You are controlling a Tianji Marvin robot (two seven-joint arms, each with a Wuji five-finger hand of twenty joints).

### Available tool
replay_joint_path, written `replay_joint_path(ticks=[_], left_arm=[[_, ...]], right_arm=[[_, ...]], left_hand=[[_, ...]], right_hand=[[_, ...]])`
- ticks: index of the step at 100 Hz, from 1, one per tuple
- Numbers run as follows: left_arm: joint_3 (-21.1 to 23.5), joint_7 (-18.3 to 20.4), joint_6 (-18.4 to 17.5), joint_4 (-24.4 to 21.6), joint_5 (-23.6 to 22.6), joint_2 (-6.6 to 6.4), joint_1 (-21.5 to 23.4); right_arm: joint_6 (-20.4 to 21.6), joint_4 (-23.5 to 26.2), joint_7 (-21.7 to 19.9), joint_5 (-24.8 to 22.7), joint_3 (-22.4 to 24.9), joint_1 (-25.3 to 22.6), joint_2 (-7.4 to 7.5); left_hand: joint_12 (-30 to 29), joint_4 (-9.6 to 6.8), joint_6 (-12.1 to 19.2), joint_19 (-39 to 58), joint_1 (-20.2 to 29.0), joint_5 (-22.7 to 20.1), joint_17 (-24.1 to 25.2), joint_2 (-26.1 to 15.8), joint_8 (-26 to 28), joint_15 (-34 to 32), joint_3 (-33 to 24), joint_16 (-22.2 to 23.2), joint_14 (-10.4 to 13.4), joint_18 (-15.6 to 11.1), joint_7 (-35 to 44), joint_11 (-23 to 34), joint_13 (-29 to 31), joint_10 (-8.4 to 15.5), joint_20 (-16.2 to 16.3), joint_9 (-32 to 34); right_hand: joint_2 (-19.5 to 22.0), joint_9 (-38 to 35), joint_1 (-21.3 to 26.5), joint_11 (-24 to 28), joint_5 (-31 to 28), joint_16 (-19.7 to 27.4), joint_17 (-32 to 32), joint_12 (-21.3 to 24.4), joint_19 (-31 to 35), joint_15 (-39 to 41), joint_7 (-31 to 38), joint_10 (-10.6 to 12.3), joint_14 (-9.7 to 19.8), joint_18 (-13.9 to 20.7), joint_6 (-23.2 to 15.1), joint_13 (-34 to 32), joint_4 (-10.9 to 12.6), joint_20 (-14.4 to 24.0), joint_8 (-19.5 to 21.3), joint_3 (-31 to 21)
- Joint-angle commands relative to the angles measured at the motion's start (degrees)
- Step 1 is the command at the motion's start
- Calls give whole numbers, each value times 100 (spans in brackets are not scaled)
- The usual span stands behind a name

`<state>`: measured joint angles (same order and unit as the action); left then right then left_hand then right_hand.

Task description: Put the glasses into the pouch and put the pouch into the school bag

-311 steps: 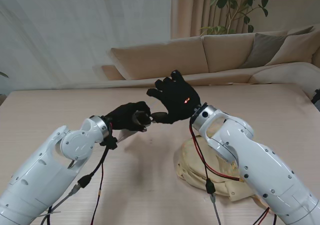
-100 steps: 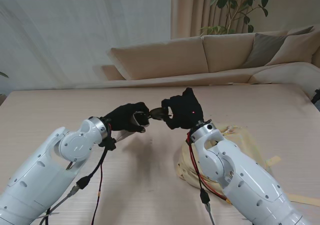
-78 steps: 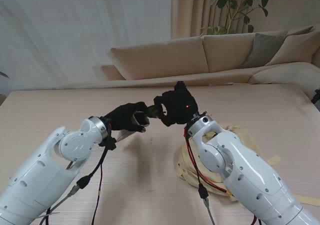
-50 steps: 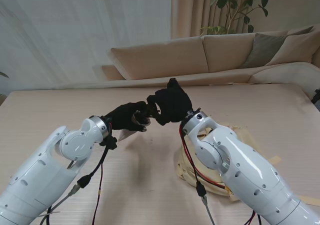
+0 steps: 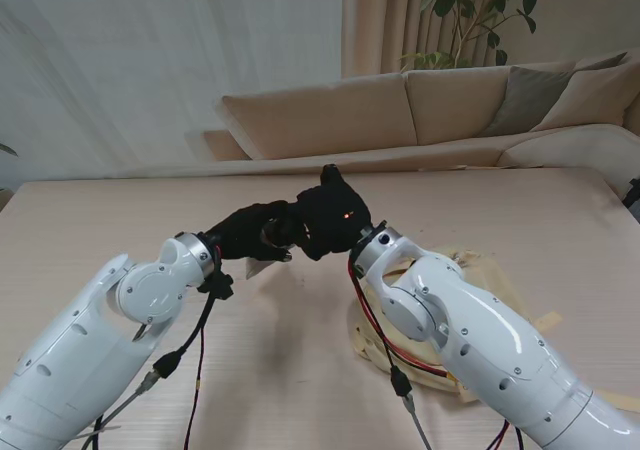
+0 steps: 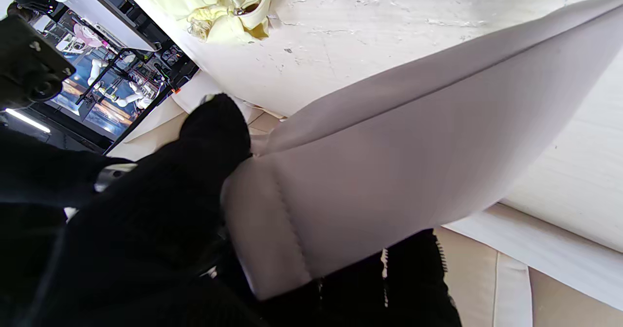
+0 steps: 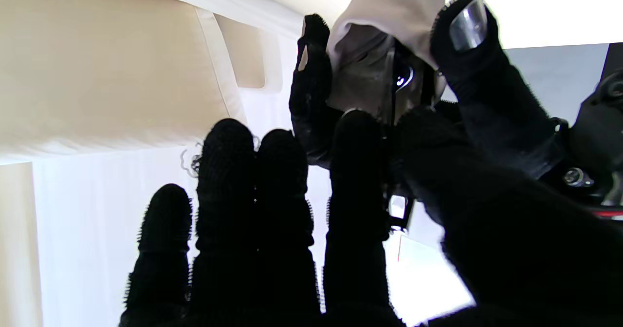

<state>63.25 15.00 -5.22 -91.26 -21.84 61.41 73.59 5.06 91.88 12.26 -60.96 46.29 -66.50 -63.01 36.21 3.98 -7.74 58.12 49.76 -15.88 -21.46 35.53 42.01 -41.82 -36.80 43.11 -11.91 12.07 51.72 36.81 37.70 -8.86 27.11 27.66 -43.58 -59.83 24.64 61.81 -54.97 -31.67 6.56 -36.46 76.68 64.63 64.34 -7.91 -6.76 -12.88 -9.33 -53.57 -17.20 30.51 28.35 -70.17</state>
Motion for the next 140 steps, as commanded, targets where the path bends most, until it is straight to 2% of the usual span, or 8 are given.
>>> replay_joint_path(ticks=[1, 45, 62, 67, 75, 92, 119, 140], left_arm=[[1, 50, -10, -85, 22, 55, -7], [-62, 4, -46, -78, 59, 70, -38], [-64, 1, -35, -96, 89, 75, -46], [-50, 4, -29, -111, 92, 74, -35], [4, 7, 9, -144, 100, 72, 6], [123, -37, 130, -209, 155, 85, 113], [271, -141, 189, -271, 157, 104, 220], [265, -426, 148, -244, 240, 178, 206]], right_arm=[[-60, -16, -61, -10, -88, -3, -32], [-608, -85, 122, -139, -364, 125, -91], [-629, -123, 157, -266, -435, 153, -73], [-643, -113, 169, -309, -399, 119, -60], [-627, -36, 237, -212, -222, -47, -74], [-643, 155, 554, 55, 301, -453, -130], [-617, 83, 952, 424, 912, -1139, -177], [-1201, -279, 1060, 1303, 740, -1358, -377]], left_hand=[[45, -197, 77, 284, 356, -296, 10, -626, 166, -243, -165, 50, 85, 80, 414, 7, 173, 24, 118, 89], [44, -195, 71, 275, 338, -290, 14, -624, 172, -246, -187, 50, 91, 83, 406, 4, 173, 32, 116, 72], [46, -189, 76, 279, 340, -291, 9, -627, 173, -248, -180, 51, 90, 72, 410, 9, 178, 34, 118, 84], [47, -189, 77, 275, 332, -292, 9, -628, 174, -248, -178, 50, 101, 73, 412, 14, 183, 31, 116, 99], [46, -191, 77, 272, 343, -297, 16, -623, 174, -244, -185, 49, 82, 90, 415, 13, 174, 23, 115, 94], [46, -180, 67, 279, 381, -303, 24, -629, 171, -250, -167, 52, 72, 101, 418, 18, 170, 17, 120, 113], [49, -170, 84, 279, 426, -307, 33, -643, 174, -257, -125, 52, 69, 106, 441, 19, 173, 25, 123, 100], [54, -169, 119, 283, 427, -313, 18, -638, 183, -265, -119, 47, 86, 93, 472, 30, 187, 45, 125, 124]], right_hand=[[-22, -116, 331, 49, -191, -71, -111, -62, 176, 158, -58, -25, 203, -31, -581, -3, -128, 33, 76, -241], [-32, -327, 363, 116, -389, -64, -79, -39, 320, 345, -76, -193, 69, -111, -366, -143, -126, 39, -193, -220], [-308, -456, 305, 98, -564, 14, -14, 25, 357, 296, -248, -34, 111, -175, -320, -245, -219, -10, -1261, 12], [155, -235, -197, 77, -270, 34, -110, -79, 312, 215, -690, -63, 81, -139, -4, -74, -237, -45, -1561, 493], [1002, 503, -1041, 91, 130, -117, -460, -211, 270, 98, -2440, -176, 61, 58, 574, 572, 671, -59, -174, 939], [1991, 2275, -1181, 332, 2032, -377, -1054, 14, 73, -62, -2130, -204, 188, 472, 818, 1915, 1005, 171, -135, 2940], [1605, 3620, -1623, 91, 3606, -228, -1081, 670, -799, -600, -1467, -12, 413, 503, 899, 2807, 1287, -35, -497, 3348], [693, 4415, -2192, -628, 4323, 390, -1144, 1159, -1732, -1886, -1622, 145, 492, 454, 1153, 3324, 1205, -202, -894, 2525]])
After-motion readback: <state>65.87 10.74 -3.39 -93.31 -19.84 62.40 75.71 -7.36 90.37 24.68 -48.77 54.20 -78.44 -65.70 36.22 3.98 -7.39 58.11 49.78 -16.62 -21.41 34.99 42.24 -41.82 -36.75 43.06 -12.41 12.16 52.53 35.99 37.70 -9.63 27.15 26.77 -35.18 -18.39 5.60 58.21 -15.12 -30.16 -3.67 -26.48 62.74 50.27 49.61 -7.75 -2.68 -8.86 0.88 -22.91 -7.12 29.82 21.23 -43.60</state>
